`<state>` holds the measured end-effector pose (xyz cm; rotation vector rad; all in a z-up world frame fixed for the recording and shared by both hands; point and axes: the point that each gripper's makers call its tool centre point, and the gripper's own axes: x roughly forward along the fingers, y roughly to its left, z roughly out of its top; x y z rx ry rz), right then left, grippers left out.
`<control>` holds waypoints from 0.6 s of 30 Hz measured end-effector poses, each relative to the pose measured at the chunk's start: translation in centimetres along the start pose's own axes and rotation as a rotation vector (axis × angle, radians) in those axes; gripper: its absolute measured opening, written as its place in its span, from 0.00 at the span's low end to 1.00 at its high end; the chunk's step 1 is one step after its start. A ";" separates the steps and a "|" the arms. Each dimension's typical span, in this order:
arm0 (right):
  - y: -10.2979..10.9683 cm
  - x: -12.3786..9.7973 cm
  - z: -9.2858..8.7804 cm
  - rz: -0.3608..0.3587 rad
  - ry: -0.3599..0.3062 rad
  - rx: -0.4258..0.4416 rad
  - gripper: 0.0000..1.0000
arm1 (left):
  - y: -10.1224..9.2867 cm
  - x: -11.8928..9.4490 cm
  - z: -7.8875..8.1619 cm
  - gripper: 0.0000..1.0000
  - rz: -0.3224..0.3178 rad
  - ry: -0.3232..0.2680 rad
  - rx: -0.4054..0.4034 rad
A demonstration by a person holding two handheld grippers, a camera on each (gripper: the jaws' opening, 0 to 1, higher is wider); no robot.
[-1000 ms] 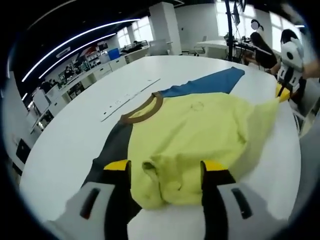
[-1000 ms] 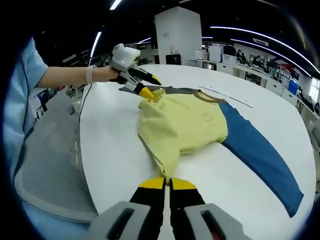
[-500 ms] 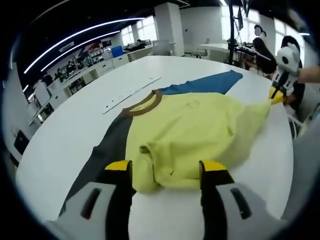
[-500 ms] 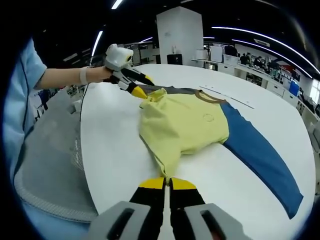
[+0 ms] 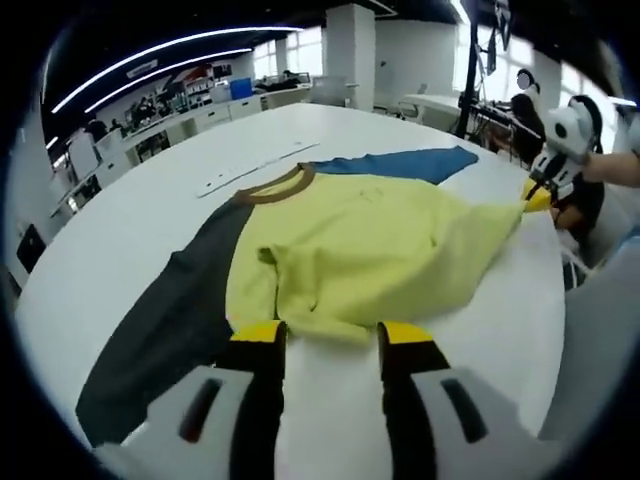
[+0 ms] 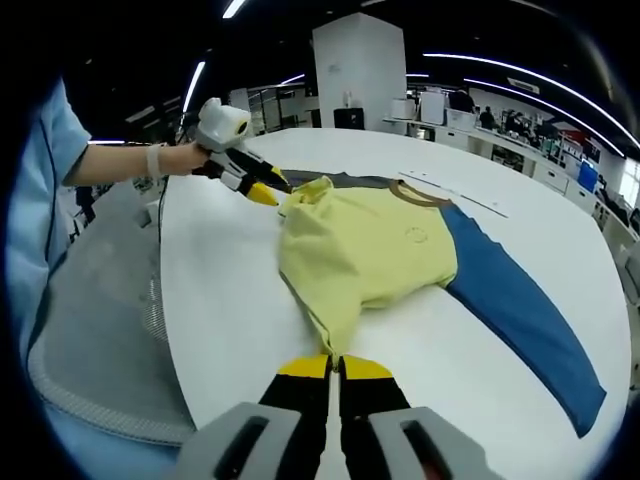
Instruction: Fold the garment on the visible template until the final outline fits inside the template.
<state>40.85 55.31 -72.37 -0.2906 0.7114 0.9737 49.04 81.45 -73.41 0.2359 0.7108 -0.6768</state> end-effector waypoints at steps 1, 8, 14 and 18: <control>0.0 0.0 0.0 0.000 0.001 0.000 0.00 | -0.2 0.1 -0.3 0.29 -0.003 0.006 -0.007; 0.3 0.0 0.0 0.003 0.008 -0.017 0.00 | -0.6 0.4 -1.0 0.19 -0.010 0.021 -0.073; 0.2 0.1 -0.1 0.002 0.014 -0.023 0.00 | -0.7 0.7 -1.0 0.16 -0.017 0.009 -0.141; 0.3 0.1 -0.1 0.003 0.013 -0.023 0.00 | -0.9 1.1 -1.2 0.12 -0.031 0.004 -0.204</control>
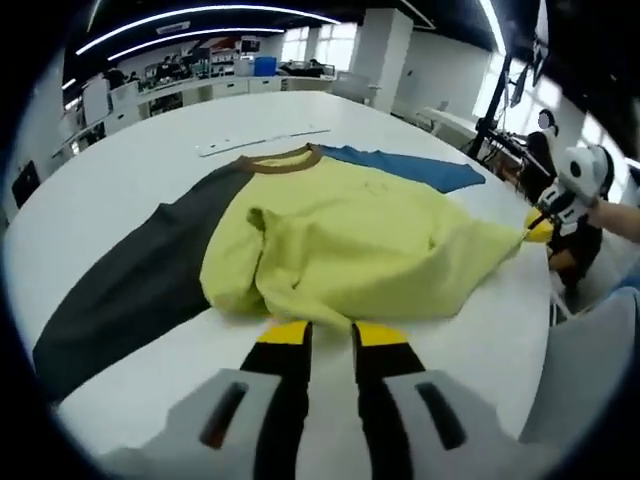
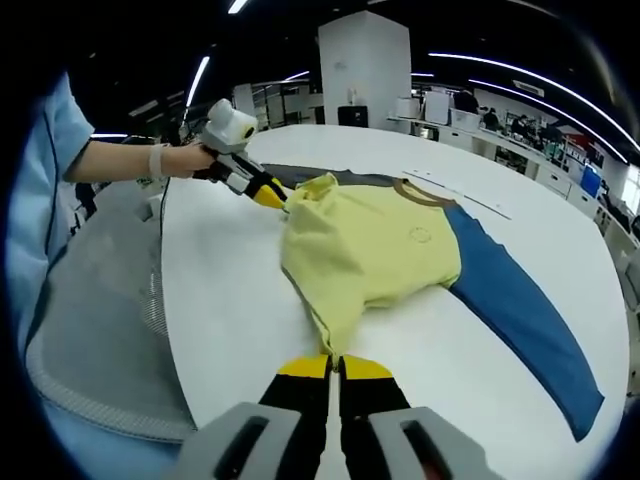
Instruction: Fold the garment on the visible template until the final outline fits inside the template.
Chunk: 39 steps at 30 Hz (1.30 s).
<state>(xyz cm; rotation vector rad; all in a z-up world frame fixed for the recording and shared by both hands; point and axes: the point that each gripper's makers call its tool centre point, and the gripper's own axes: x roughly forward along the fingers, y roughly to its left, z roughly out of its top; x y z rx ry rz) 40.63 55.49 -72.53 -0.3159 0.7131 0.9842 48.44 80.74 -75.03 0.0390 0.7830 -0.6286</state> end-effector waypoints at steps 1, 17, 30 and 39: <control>0.0 0.0 0.0 0.000 0.000 0.001 0.00 | 0.0 0.1 -0.1 0.11 0.002 0.001 -0.016; 0.0 -0.1 -0.2 -0.003 0.005 0.002 0.00 | -0.1 -0.7 -1.5 0.00 -0.002 0.005 -0.101; 0.3 -0.3 -0.2 0.003 0.006 -0.010 0.00 | 0.9 -5.1 -4.3 0.00 0.030 0.040 -0.104; 0.8 -0.6 -0.5 0.007 0.016 -0.020 0.00 | 1.5 -8.8 -7.9 0.00 0.067 0.076 -0.161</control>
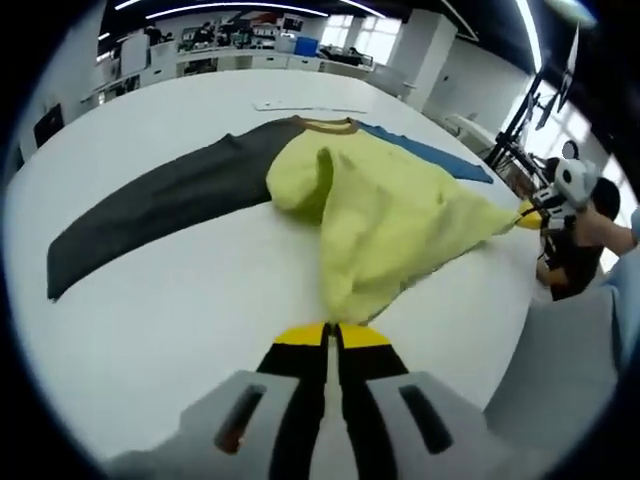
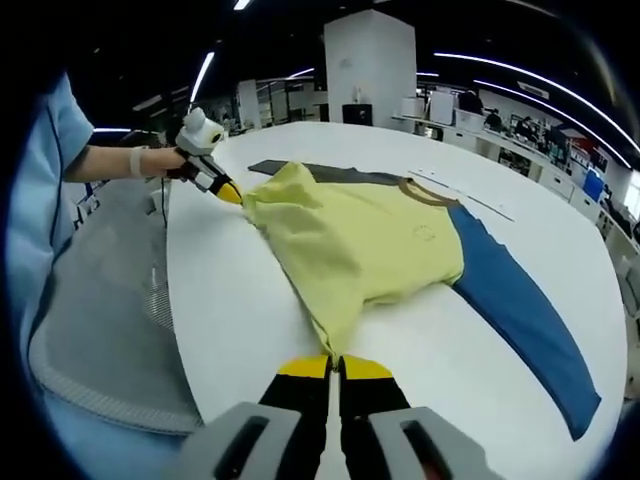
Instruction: Fold the garment on the visible template until the final outline fits inside the template.
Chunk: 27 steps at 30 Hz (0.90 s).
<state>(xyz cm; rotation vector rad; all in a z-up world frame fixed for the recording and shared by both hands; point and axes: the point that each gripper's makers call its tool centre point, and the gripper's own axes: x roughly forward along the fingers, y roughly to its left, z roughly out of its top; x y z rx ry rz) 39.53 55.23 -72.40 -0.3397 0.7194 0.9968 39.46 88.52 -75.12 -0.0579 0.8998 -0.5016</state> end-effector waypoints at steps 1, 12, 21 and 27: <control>0.1 -0.1 -0.1 0.000 0.002 -0.002 0.00 | 0.0 -0.2 -0.4 0.00 0.003 0.007 -0.008; 2.0 -0.6 -2.0 0.038 0.056 -0.027 0.00 | -1.2 -2.8 -4.9 0.00 -0.011 0.101 -0.092; 2.4 -1.1 -4.1 0.045 0.124 -0.070 0.00 | -3.1 -2.6 -7.4 0.00 -0.054 0.183 -0.132; 2.0 -0.9 -5.7 0.044 0.156 -0.062 0.00 | -3.7 -2.3 -7.9 0.00 -0.068 0.209 -0.127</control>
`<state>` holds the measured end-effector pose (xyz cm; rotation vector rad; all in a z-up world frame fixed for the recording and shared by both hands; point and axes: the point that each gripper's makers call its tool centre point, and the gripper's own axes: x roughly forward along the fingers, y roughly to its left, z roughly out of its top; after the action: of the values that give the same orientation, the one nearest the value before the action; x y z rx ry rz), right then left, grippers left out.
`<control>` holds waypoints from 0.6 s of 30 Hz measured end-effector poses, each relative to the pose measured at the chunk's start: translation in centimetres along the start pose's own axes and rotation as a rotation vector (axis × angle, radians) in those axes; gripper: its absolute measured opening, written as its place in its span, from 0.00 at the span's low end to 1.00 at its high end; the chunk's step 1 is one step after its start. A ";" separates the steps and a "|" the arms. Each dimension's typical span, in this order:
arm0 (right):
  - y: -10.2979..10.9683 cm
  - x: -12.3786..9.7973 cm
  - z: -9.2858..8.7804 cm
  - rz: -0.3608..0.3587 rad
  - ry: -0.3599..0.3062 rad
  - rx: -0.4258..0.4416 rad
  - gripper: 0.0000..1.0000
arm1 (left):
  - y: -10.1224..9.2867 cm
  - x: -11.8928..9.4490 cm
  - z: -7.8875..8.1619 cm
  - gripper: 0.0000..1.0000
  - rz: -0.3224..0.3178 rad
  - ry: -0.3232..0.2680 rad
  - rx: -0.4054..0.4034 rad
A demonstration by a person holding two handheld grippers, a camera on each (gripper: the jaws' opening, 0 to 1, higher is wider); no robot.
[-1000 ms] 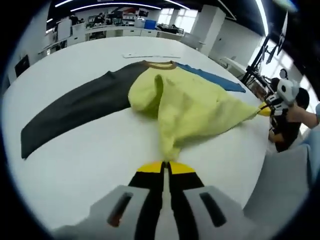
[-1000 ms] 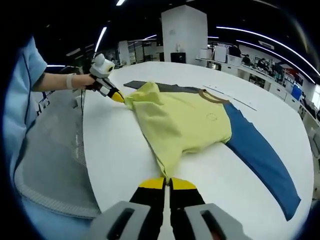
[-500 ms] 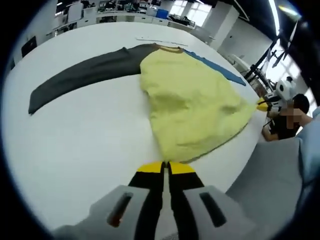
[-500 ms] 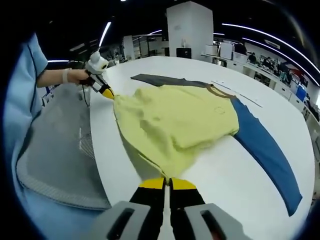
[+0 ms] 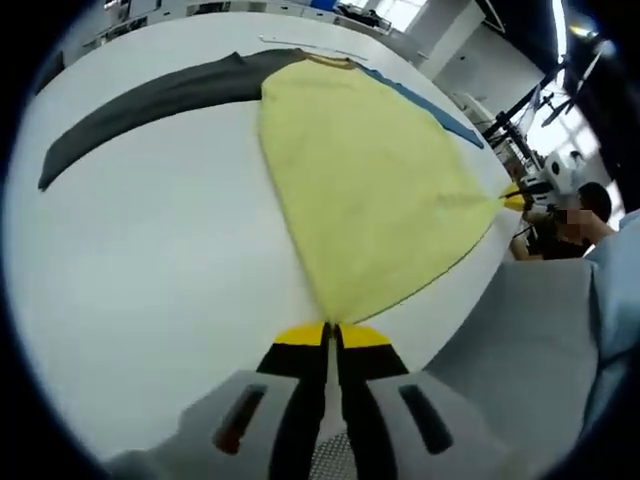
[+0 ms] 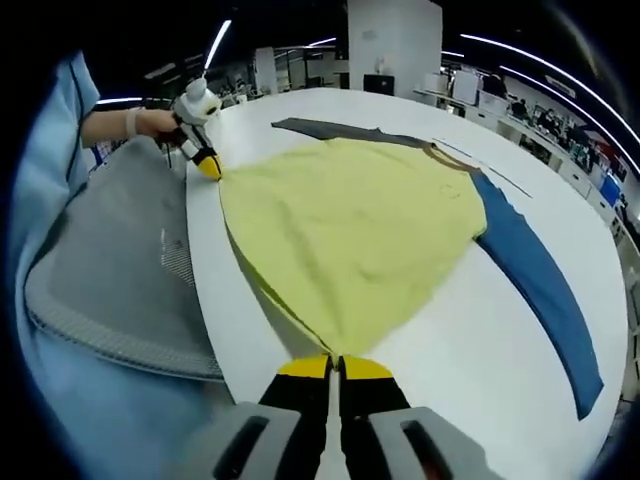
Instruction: Fold the garment on the visible template until the final outline fits inside the template.
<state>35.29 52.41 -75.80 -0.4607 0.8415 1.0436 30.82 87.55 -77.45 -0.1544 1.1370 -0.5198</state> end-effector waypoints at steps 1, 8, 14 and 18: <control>0.0 0.1 -0.2 0.001 0.005 0.001 0.00 | 0.0 0.0 0.0 0.00 0.001 0.001 -0.001; 0.3 0.3 -0.8 0.012 0.038 -0.025 0.00 | -0.3 -0.2 -0.1 0.00 -0.007 0.011 -0.001; 0.2 0.5 -1.4 0.018 0.052 -0.020 0.00 | -0.5 0.2 -0.4 0.00 -0.011 0.019 -0.003; 0.1 0.5 -1.7 0.019 0.053 -0.004 0.00 | -0.5 0.2 -0.3 0.00 -0.015 0.016 -0.009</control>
<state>34.72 51.55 -77.24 -0.4866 0.8929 1.0544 30.44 87.07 -77.56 -0.1669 1.1548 -0.5299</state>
